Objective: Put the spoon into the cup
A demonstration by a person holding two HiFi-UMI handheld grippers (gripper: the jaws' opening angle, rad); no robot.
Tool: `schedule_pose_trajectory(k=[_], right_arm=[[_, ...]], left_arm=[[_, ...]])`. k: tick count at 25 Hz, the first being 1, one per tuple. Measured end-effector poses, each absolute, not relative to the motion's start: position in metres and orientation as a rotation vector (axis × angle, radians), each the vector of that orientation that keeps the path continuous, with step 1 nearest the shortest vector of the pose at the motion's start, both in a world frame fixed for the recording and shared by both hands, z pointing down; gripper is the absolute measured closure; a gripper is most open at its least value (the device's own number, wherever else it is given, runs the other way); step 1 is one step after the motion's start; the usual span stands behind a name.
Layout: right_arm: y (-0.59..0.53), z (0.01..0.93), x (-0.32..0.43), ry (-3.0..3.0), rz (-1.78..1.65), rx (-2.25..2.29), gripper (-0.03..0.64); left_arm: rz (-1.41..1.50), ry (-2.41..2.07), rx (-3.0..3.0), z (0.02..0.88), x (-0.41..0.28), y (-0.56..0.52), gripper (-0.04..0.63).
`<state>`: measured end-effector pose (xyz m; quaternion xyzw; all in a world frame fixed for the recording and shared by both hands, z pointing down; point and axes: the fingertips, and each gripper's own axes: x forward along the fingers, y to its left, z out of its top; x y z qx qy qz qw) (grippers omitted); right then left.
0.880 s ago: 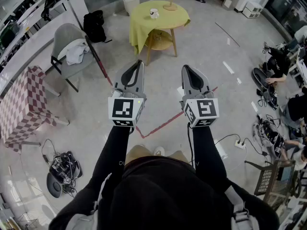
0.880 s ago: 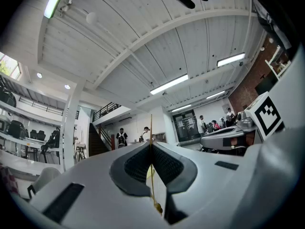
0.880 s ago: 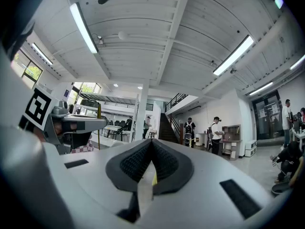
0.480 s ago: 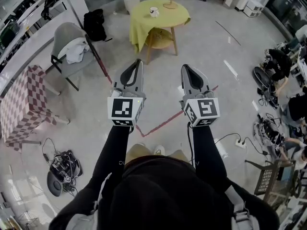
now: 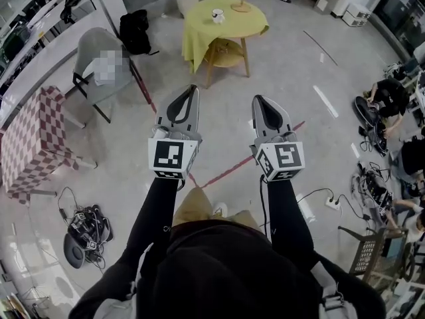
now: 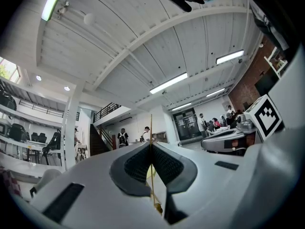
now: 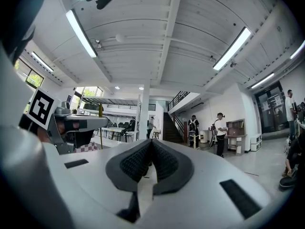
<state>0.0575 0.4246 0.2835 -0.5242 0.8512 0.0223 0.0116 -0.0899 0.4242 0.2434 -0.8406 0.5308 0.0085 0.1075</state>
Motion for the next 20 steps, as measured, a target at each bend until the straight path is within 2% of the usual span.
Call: schedule_pose_trajectory(k=[10,20], right_arm=[[0.385,0.294,0.049,2.651,0.064,-1.598,0.591],[0.270,0.293,0.030,2.620,0.063,-1.652,0.591]], left_arm=[[0.000,1.576,-2.480,0.256,-0.101,0.378,0.578],[0.040,1.549,-2.510,0.257,-0.117,0.264,0.578]])
